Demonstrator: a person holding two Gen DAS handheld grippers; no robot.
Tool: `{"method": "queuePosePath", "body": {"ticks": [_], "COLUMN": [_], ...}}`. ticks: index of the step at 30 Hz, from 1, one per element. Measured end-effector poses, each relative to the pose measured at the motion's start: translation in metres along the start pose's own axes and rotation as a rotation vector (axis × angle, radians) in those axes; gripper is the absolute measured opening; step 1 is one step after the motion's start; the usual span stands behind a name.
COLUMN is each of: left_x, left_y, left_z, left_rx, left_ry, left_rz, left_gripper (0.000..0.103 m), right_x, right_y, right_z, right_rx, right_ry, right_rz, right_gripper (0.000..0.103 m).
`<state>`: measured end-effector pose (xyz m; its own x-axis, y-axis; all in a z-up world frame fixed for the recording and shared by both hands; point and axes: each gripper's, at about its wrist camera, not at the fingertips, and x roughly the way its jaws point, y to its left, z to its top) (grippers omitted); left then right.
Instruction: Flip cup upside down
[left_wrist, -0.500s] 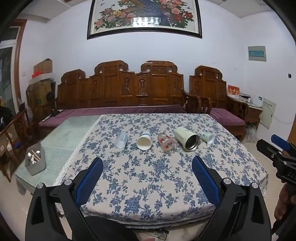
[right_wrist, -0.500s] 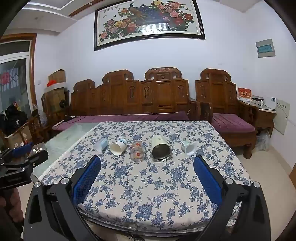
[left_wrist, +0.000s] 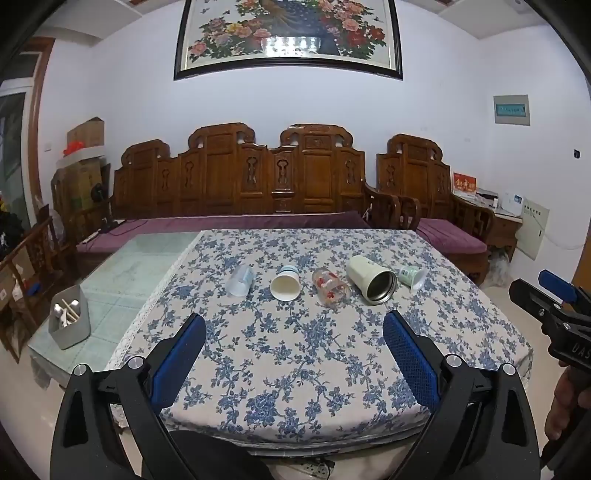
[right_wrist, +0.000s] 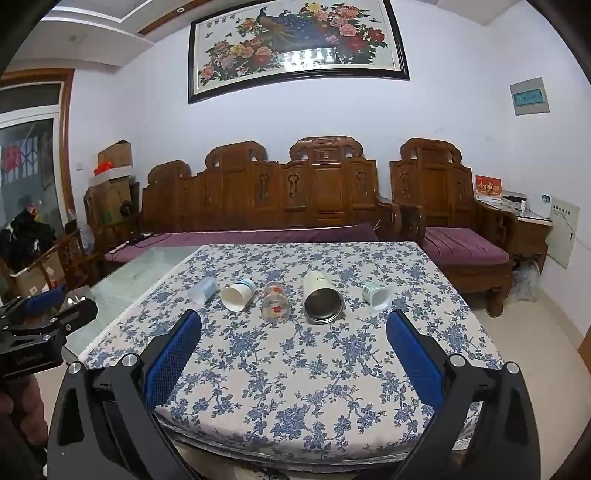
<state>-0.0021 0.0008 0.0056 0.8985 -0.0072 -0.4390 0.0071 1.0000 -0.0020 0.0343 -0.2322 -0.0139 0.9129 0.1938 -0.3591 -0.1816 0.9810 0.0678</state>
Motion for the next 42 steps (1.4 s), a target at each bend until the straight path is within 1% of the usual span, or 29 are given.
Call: {"method": "queuePosePath", "body": {"ticks": [42], "left_x": [-0.0009], "left_y": [0.0016], "left_z": [0.001], "left_rx": [-0.008], "left_ry": [-0.004], "left_rz": [-0.005], "left_gripper": [0.093], "right_x": [-0.0017], "right_y": [0.0035], "right_z": [0.0014], "right_rx": [0.003], "right_ry": [-0.003], "right_rz": [0.003], "right_gripper": [0.1]}}
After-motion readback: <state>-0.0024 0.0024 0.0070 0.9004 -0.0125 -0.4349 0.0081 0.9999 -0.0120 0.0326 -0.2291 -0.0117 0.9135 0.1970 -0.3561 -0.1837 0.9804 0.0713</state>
